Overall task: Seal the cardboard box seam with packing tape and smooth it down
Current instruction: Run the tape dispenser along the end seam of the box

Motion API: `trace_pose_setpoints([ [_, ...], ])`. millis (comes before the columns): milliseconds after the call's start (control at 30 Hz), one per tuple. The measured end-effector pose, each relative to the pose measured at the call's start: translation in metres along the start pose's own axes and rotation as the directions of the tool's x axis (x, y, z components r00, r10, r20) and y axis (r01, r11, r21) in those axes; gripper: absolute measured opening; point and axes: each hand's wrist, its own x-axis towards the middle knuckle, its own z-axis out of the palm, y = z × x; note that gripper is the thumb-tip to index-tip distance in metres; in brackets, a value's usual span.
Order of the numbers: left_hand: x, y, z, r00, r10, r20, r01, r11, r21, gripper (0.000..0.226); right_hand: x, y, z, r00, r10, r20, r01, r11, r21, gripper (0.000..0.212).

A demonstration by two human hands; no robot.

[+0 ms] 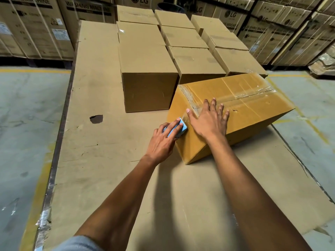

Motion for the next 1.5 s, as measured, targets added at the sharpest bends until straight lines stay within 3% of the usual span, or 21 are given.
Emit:
trace_pose_setpoints([
  [300,-0.002,0.003,-0.009,0.989,0.103,0.108,-0.118,0.982,0.150,0.083,0.002,0.000,0.001,0.998,-0.064,0.024,0.066,0.995,-0.074,0.097],
  [567,0.004,-0.005,-0.012,0.973,0.193,0.126,-0.218,0.949,0.228,0.070,0.003,-0.002,0.002,0.997,-0.074,0.010,0.074,0.994,-0.075,0.096],
  [900,0.013,-0.011,-0.015,0.977,0.200,0.068,-0.208,0.968,0.144,0.057,0.004,-0.001,0.000,0.996,-0.072,0.045,0.073,0.997,-0.040,0.106],
  [1100,0.013,-0.009,-0.019,0.978,0.197,0.065,-0.204,0.971,0.125,0.056,0.007,0.001,0.001,0.993,-0.076,0.091,0.080,0.996,-0.042,0.122],
  [1500,0.014,-0.009,-0.016,0.982,0.170,0.081,-0.179,0.978,0.107,0.055,0.010,-0.007,0.000,0.994,-0.018,0.109,0.024,0.998,-0.057,0.129],
])
